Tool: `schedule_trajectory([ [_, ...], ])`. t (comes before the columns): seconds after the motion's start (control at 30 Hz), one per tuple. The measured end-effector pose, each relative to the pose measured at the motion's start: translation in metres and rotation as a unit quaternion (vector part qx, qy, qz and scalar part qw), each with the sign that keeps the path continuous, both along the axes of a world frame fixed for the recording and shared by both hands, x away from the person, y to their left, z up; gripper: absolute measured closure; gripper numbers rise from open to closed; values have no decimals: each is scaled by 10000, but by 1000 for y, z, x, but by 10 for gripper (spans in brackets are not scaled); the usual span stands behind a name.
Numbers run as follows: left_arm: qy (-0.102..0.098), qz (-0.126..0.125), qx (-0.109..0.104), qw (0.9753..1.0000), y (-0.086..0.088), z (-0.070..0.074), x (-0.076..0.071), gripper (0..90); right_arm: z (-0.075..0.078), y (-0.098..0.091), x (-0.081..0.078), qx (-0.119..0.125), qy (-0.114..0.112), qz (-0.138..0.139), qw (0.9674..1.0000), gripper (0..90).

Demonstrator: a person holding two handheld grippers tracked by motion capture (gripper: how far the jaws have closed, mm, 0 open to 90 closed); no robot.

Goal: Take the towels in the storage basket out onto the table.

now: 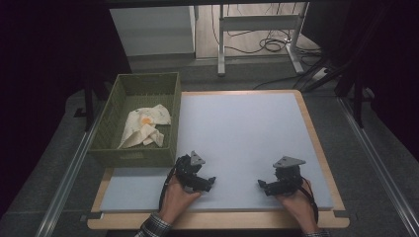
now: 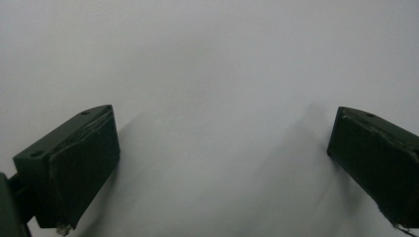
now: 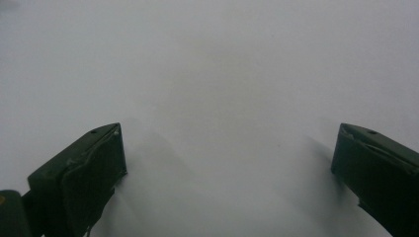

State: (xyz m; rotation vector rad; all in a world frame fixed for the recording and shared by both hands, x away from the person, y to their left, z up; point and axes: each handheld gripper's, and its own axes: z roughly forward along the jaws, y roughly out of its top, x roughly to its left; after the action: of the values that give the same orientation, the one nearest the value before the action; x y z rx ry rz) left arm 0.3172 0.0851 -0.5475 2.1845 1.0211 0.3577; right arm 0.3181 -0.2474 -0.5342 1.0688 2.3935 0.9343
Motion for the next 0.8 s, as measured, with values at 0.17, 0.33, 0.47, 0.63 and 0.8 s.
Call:
schedule_trajectory([
  [0.17, 16, 0, -13, 10000, 0, 0, 0, 0, 0, 0, 0, -11, -4, 5, 10000, 4],
  [0.33, 20, 0, -33, 10000, 1, 0, 0, 0, 0, 0, 0, 12, 17, 7, 10000, 3],
  [0.47, 37, 10, -69, 10000, 1, 0, 1, 0, 0, 0, 0, 18, 14, 6, 10000, 3],
  [0.63, 18, -8, -33, 10000, 1, 0, 0, 0, 0, 0, 0, 16, 7, 7, 10000, 3],
  [0.8, 26, 4, -10, 10000, 0, 0, 0, 0, 0, 0, 0, 12, 1, 8, 10000, 3],
])
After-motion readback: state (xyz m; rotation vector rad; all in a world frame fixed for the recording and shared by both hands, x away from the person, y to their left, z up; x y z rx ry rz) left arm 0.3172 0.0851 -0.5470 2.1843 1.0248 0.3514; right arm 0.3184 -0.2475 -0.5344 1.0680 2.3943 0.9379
